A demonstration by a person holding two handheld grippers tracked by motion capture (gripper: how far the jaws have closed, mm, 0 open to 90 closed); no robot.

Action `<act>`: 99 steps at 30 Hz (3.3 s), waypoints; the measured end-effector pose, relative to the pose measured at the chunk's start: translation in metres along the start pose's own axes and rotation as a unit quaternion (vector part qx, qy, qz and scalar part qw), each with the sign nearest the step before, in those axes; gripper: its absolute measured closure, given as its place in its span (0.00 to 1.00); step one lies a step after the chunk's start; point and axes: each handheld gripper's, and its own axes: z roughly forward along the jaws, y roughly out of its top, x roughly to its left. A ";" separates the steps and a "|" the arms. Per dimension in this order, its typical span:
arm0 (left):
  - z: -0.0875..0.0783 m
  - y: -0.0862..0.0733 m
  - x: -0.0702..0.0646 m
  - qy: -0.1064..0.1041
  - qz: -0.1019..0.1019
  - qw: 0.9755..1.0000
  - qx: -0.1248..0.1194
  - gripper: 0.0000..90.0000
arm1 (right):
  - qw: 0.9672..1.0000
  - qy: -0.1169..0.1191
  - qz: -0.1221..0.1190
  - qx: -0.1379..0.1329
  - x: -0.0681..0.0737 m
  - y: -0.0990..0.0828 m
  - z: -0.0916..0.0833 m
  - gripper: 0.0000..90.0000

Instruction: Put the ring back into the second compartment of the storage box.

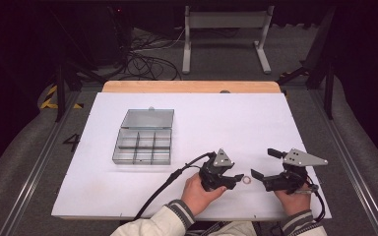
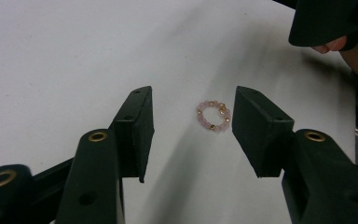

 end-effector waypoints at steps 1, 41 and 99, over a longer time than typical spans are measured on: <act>0.004 0.000 0.000 -0.002 0.003 1.000 0.003 0.56 | 1.000 0.000 0.000 0.001 0.000 0.000 0.000 0.02; 0.041 0.005 -0.005 -0.003 0.003 0.998 0.063 0.83 | 1.000 0.000 0.001 0.004 0.000 -0.001 -0.001 0.02; -0.050 0.020 0.006 0.056 0.035 0.998 -0.006 0.97 | 1.000 0.000 0.002 0.005 0.000 -0.001 -0.001 0.02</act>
